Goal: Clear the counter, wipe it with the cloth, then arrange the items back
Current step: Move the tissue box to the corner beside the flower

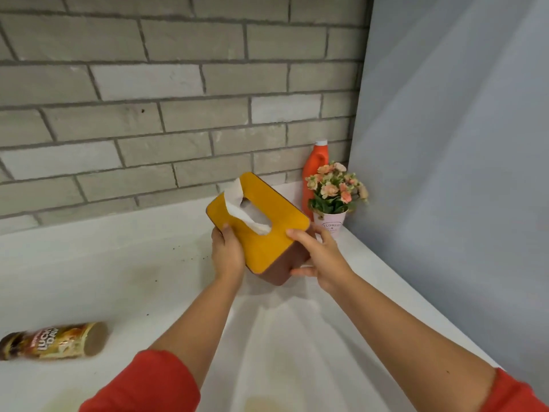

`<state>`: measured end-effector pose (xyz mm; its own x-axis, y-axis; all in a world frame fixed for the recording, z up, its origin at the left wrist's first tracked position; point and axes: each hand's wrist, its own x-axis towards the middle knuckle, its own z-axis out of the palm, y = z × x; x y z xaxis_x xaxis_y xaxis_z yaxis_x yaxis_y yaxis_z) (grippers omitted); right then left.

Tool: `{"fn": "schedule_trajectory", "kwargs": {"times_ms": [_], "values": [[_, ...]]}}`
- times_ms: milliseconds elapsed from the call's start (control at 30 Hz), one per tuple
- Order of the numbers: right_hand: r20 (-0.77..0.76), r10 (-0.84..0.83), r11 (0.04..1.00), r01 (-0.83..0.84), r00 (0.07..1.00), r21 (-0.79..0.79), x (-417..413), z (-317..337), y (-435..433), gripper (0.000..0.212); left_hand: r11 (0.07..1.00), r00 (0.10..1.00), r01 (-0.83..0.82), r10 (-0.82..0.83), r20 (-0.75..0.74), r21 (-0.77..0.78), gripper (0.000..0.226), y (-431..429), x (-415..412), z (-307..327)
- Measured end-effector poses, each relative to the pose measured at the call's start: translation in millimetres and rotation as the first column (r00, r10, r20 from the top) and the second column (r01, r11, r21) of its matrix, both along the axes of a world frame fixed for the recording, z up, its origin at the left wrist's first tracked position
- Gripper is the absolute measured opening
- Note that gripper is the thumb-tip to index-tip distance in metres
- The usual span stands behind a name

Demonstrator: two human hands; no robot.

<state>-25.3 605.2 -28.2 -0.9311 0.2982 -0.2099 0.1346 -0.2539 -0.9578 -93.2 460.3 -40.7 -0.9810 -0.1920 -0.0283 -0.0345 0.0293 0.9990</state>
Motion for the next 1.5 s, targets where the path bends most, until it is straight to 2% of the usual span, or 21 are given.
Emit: {"fn": "schedule_trajectory", "kwargs": {"times_ms": [133,267,467,733,1000,1267,1500], "values": [[0.086,-0.015,1.000,0.017,0.996,-0.025,35.7,-19.5,36.2,0.057,0.999,0.998,0.050,-0.049,0.045,-0.014,0.047,38.2,27.3,-16.2],[0.141,-0.057,0.997,0.063,0.988,-0.036,66.8,-34.4,67.4,0.054,0.995,0.996,0.079,-0.081,0.043,0.062,0.040,76.4,52.6,-29.4],[0.163,-0.137,0.987,0.148,0.977,-0.061,91.7,-40.1,99.3,0.052,0.982,0.983,0.177,-0.180,0.035,0.066,0.041,122.6,66.1,-31.9],[0.221,-0.314,0.949,0.305,0.923,0.077,104.9,-38.6,128.9,0.056,0.953,0.943,0.298,-0.302,0.138,0.047,0.044,170.4,61.1,-41.2],[0.282,-0.336,0.941,0.331,0.899,0.067,100.8,-47.4,154.6,0.058,0.937,0.929,0.349,-0.341,0.146,-0.032,0.046,197.5,54.9,-43.3],[0.247,-0.369,0.920,0.314,0.896,0.236,91.8,-53.4,167.3,0.061,0.935,0.952,0.301,-0.284,0.113,-0.187,0.047,209.9,51.6,-42.4],[0.221,-0.347,0.915,0.278,0.911,0.293,93.3,-52.8,166.1,0.061,0.930,0.955,0.291,-0.270,0.121,-0.225,0.047,210.6,53.5,-40.1]]}}
